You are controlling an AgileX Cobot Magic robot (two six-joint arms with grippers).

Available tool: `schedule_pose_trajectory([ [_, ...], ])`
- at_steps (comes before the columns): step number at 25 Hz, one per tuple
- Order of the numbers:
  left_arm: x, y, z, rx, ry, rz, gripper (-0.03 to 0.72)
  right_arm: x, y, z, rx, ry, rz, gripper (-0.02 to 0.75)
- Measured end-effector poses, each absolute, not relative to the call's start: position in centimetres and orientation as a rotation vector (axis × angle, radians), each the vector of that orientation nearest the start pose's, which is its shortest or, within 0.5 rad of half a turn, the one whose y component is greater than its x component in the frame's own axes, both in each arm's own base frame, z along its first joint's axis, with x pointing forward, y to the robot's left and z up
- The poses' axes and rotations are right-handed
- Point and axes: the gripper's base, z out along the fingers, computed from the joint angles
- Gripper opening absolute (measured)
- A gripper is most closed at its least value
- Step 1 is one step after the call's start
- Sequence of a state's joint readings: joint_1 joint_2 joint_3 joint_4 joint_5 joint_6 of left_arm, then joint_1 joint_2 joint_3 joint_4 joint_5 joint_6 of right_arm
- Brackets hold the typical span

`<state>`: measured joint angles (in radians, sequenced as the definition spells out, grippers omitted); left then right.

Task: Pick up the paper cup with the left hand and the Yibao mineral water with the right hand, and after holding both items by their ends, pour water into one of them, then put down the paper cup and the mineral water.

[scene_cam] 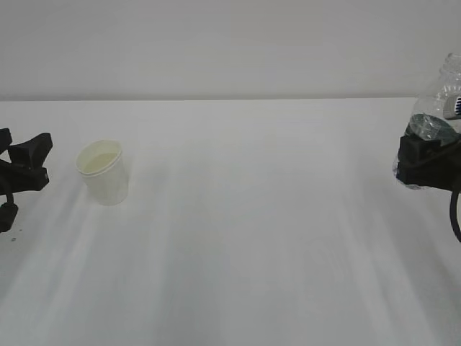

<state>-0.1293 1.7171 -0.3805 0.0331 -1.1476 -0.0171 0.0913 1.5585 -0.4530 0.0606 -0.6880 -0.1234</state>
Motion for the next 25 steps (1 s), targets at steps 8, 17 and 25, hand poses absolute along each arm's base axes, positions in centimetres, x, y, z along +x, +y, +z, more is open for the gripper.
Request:
schedule_pose_trajectory([
  [8, 26.7, -3.8, 15.6, 0.128, 1.669, -0.126, 0.456, 27.2, 2.1, 17.3, -0.132, 1.887, -0.027, 0.406],
  [17, 26.7, -3.8, 15.6, 0.134, 1.669, -0.128, 0.456, 27.5, 2.2, 16.1, -0.127, 1.913, -0.022, 0.406],
  [25, 26.7, -3.8, 15.6, 0.135, 1.669, -0.129, 0.456, 27.9, 2.2, 14.7, -0.124, 1.923, -0.019, 0.406],
])
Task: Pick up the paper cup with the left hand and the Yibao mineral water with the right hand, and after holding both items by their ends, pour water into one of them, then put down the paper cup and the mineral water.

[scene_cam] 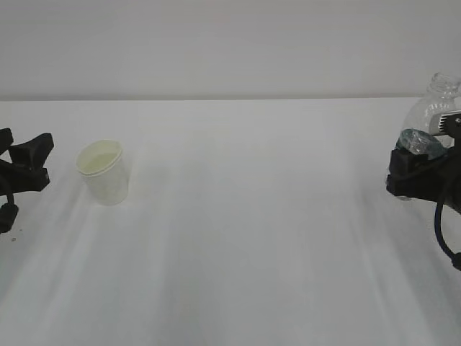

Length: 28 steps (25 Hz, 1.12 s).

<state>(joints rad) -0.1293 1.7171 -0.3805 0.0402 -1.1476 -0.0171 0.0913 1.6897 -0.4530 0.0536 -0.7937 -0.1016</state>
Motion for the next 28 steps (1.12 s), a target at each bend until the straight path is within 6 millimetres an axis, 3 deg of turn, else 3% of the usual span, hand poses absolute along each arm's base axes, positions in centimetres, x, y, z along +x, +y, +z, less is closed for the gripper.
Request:
schedule_pose_trajectory([
  [28, 26.7, -4.0, 15.6, 0.156, 1.668, -0.136, 0.445, 28.7, 2.5, 10.4, -0.145, 1.961, 0.011, 0.405],
])
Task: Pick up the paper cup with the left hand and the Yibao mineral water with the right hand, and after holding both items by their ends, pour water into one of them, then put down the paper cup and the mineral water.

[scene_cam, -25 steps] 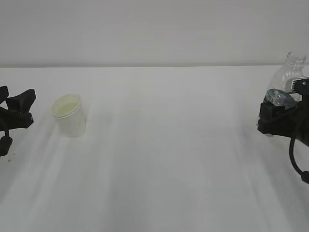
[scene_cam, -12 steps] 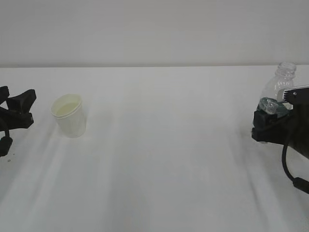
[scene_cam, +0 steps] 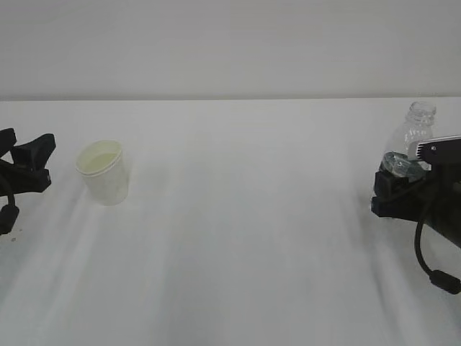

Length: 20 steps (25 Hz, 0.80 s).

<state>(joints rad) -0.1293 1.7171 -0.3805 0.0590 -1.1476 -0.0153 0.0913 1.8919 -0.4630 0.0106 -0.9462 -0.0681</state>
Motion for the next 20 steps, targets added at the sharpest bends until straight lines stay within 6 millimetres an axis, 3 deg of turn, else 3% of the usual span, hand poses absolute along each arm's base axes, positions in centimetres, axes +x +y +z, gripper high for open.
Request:
schedule_pose_trajectory([
  [20, 26.7, -3.9, 15.6, 0.153, 1.668, -0.134, 0.44, 28.8, 2.6, 8.4, -0.13, 1.955, 0.025, 0.405],
])
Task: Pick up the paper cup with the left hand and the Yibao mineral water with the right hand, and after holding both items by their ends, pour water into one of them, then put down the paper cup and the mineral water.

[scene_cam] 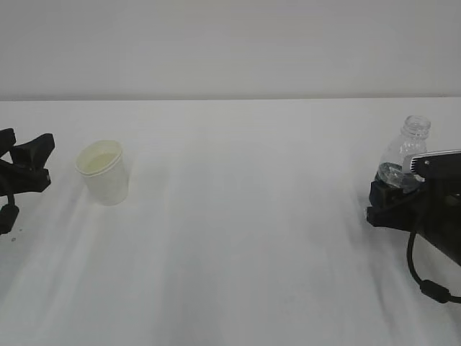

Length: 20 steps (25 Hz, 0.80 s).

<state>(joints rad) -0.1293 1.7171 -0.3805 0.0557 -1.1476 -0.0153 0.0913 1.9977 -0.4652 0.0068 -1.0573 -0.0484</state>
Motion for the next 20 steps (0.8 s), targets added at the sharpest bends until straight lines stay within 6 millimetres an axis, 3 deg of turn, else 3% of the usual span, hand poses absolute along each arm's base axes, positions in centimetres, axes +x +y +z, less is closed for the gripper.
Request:
schedule_pose_trajectory([
  [10, 26.7, -3.9, 15.6, 0.152, 1.668, -0.134, 0.44, 29.0, 2.9, 8.9, -0.158, 1.89, 0.043, 0.405],
  [20, 26.7, -3.9, 15.6, 0.148, 1.668, -0.132, 0.44, 28.9, 2.9, 7.6, -0.165, 1.91, 0.048, 0.405],
])
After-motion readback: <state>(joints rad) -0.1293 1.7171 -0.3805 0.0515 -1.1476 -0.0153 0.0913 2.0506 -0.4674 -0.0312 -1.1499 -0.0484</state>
